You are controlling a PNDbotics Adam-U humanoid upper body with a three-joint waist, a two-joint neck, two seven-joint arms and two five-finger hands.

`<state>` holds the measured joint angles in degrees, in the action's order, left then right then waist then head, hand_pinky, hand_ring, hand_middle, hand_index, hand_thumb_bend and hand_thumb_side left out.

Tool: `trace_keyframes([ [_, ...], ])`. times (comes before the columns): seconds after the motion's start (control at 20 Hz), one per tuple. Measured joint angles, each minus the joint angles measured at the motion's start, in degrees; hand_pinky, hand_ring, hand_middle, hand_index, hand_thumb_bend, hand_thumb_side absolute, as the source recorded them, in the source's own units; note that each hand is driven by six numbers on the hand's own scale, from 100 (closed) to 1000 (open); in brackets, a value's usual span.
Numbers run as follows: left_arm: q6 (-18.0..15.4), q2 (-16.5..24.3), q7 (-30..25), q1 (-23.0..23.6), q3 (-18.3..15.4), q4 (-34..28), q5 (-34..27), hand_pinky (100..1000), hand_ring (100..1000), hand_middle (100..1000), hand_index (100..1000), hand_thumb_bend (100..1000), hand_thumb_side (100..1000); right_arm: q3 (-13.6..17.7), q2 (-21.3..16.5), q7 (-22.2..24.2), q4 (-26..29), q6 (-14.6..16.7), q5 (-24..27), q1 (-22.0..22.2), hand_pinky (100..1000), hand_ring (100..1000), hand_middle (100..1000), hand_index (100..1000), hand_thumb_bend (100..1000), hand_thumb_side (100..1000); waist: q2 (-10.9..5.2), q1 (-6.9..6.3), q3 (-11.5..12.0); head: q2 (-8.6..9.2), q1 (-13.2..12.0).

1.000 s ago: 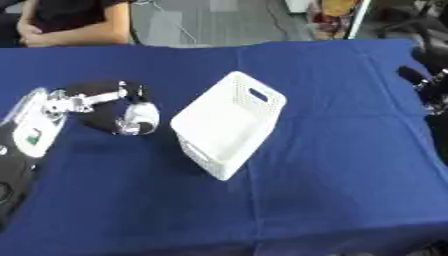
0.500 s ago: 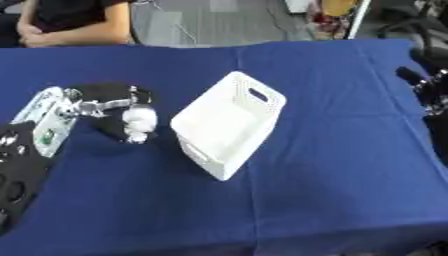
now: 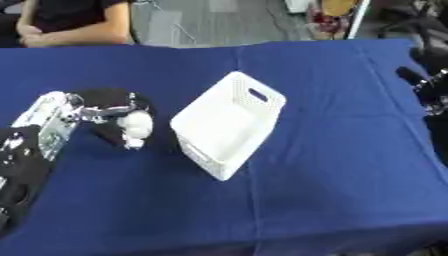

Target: Pick up objects on the table and place them in the box.

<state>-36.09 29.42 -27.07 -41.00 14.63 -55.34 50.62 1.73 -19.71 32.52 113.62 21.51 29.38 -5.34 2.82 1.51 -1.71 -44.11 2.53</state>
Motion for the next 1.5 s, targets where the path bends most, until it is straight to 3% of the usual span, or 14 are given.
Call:
trace_keyframes([
  [0.1, 0.65, 0.04, -0.65, 0.57, -0.41, -0.02, -0.77, 610, 737, 767, 877, 603, 730, 0.0, 0.0, 0.01, 0.0, -0.01, 0.0, 0.0, 957, 996, 888, 1000, 204, 591, 0.0, 0.0, 0.01, 0.0, 0.0],
  [0.15, 1.07, 0.05, -1.07, 0.97, -0.67, -0.03, -1.54, 540, 681, 749, 865, 554, 714, 0.01, 0.0, 0.01, 0.0, -0.01, 0.0, 0.0, 957, 996, 888, 1000, 204, 591, 0.0, 0.0, 0.03, 0.0, 0.0],
  [0.2, 1.56, 0.08, -1.56, 1.46, -1.01, -0.04, -2.55, 551, 691, 753, 868, 560, 716, 0.01, 0.0, 0.01, 0.0, -0.01, 0.0, 0.0, 957, 996, 888, 1000, 204, 591, 0.0, 0.01, 0.04, 0.0, 0.0],
  [0.25, 2.12, 0.11, -2.12, 1.97, -1.39, -0.07, -3.75, 401, 567, 701, 835, 457, 676, 0.01, 0.0, 0.01, 0.0, -0.02, 0.0, 0.0, 957, 996, 888, 1000, 204, 591, 0.0, 0.02, 0.06, 0.0, 0.0],
  [0.3, 2.76, 0.11, -2.77, 2.49, -1.86, -0.1, -5.17, 367, 537, 686, 824, 427, 664, 0.02, 0.0, 0.0, 0.0, -0.02, 0.0, 0.0, 957, 996, 888, 1000, 204, 591, 0.0, 0.02, 0.07, 0.0, 0.01],
  [0.35, 3.48, 0.12, -3.49, 3.13, -2.41, -0.12, -6.88, 280, 470, 654, 800, 343, 625, 0.02, 0.0, 0.0, 0.0, -0.03, -0.01, 0.0, 958, 996, 888, 1000, 205, 591, 0.0, 0.03, 0.12, 0.0, 0.01],
  [0.55, 6.8, 0.51, -6.8, 5.57, -4.48, -1.13, -14.06, 100, 310, 566, 710, 100, 482, 0.04, 0.01, -0.02, 0.0, -0.04, -0.03, 0.0, 958, 997, 887, 1000, 205, 591, 0.0, 0.22, 0.27, 0.0, 0.01],
  [0.7, 9.1, 0.59, -9.1, 6.95, -5.55, -2.45, -18.03, 100, 224, 509, 634, 100, 385, 0.05, 0.01, -0.03, 0.0, -0.04, -0.04, 0.0, 958, 996, 887, 1000, 205, 592, 0.0, 0.31, 0.4, 0.0, 0.02],
  [0.85, 10.78, 0.6, -10.78, 7.67, -6.03, -3.73, -20.21, 100, 178, 481, 590, 100, 363, 0.05, 0.01, -0.03, 0.0, -0.04, -0.04, 0.0, 958, 997, 887, 1000, 204, 592, 0.0, 0.33, 0.42, 0.0, 0.02],
  [1.5, 13.14, 0.63, -12.97, 8.13, -6.82, -6.03, -23.28, 100, 148, 472, 564, 100, 361, 0.33, 0.01, -0.06, 0.0, -0.06, -0.05, 0.0, 959, 997, 887, 1000, 200, 593, 0.0, 0.35, 0.47, 0.0, 0.02],
])
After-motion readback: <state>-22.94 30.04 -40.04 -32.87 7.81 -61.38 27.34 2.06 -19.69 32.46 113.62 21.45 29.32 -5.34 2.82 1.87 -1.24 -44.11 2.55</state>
